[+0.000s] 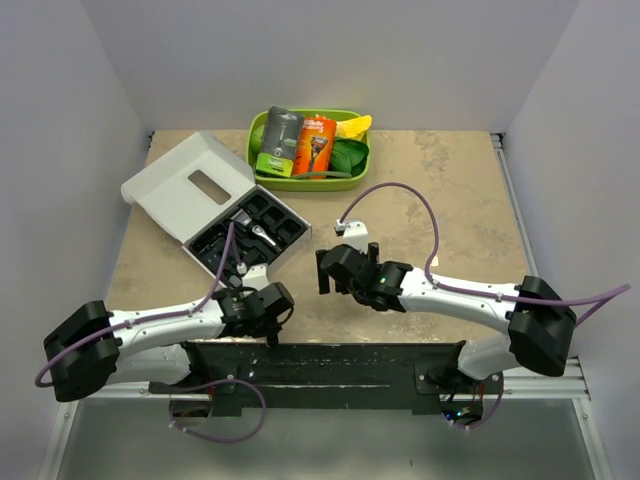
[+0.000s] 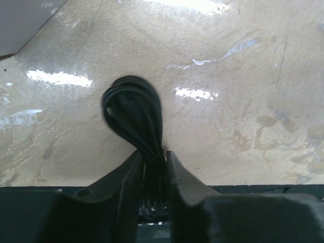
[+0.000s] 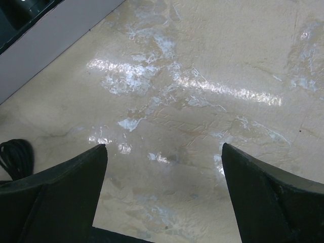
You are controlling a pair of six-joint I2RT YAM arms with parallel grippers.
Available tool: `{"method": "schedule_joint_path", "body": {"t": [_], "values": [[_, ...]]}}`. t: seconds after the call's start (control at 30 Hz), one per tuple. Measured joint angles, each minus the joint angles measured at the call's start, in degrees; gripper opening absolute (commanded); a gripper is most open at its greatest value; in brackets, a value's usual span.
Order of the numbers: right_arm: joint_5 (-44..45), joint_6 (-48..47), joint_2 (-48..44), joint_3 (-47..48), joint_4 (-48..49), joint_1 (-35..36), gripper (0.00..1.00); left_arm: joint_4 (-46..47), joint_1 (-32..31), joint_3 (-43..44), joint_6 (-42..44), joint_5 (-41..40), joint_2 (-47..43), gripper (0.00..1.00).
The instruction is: Sort the hair-cutting tools
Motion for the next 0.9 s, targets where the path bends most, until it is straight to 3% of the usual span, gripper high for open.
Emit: {"method": "schedule_joint_path", "body": {"t": [0.1, 0.37, 0.67, 0.77, 0.9], "values": [[0.00, 0.09, 0.00, 0.00, 0.07, 0.17, 0.96, 0.85, 0.15, -0.46, 0.04, 0.31, -0.35, 0.00], [0.04, 0.39, 0.00, 0.00, -0.07, 1.03, 0.96, -2.16, 0.17, 1.09, 0.72, 0.70, -2.08, 0.00], [0.55, 1.22, -0.22, 0.11, -2.12, 2.45, 0.96, -12.90, 0.52, 23.04, 7.91, -4.17, -4.02, 0.00], [1.01, 1.29, -0.48, 0.74, -3.41, 3.19, 0.96, -14.99, 4.55, 28.46, 12.59, -5.55, -4.24, 0.00], [1.99, 1.42, -1.36, 2.01, -4.96, 4.35, 0.96, -15.17, 16.31, 29.20, 19.93, -5.84, -6.23, 0.00]]}}
